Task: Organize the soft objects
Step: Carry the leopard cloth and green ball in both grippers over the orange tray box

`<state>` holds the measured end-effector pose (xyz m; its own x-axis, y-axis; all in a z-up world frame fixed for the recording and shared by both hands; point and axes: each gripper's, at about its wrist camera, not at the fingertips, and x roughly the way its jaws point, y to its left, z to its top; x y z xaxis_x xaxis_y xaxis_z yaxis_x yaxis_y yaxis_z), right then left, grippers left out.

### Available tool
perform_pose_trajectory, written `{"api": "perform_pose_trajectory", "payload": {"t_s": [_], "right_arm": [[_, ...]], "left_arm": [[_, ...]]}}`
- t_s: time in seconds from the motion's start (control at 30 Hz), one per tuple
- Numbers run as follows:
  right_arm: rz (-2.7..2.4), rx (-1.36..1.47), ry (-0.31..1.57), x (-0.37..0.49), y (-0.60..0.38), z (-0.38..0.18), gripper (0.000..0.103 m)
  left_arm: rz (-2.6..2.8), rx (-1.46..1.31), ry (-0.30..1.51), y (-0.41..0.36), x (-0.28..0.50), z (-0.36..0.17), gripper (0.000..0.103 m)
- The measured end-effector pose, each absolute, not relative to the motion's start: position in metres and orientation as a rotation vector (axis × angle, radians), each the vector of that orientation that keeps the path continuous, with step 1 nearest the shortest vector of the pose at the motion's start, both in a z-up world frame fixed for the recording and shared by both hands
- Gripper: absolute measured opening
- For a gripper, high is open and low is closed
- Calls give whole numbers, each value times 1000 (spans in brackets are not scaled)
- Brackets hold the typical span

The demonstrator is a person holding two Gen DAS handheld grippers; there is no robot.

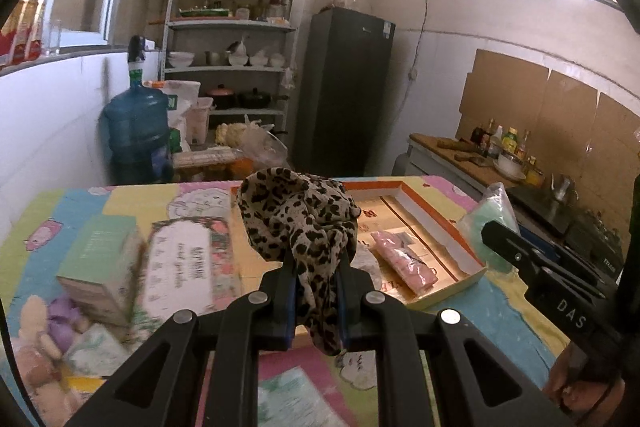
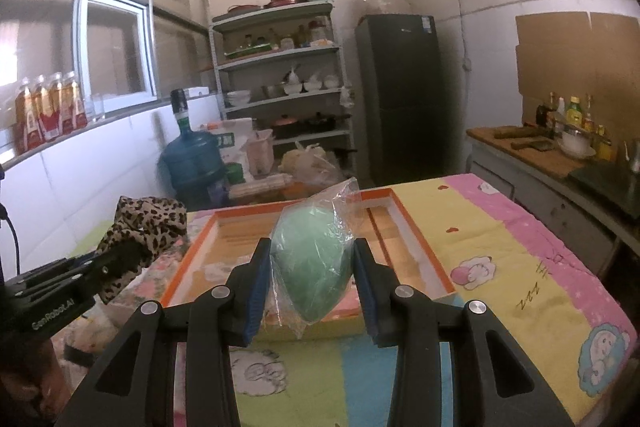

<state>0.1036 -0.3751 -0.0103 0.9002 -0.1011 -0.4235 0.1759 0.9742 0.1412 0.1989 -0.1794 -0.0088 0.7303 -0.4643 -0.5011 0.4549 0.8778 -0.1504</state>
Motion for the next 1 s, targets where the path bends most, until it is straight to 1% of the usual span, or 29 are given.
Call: {"api": "perform_pose_trajectory", "payload": {"t_s": [0.27,0.57,1.0], "right_arm": [[-142,211,482,132,-401,-30,41],[-140,235,550,157,-419,-51,41],[-136,290,633,175,-434,-70,42]], "left_arm": [[-550,15,627,-222,216,-29,16],[-569,33,716,-252,234,-52,16],[-581,31,789,-266,250,-72,16]]}}
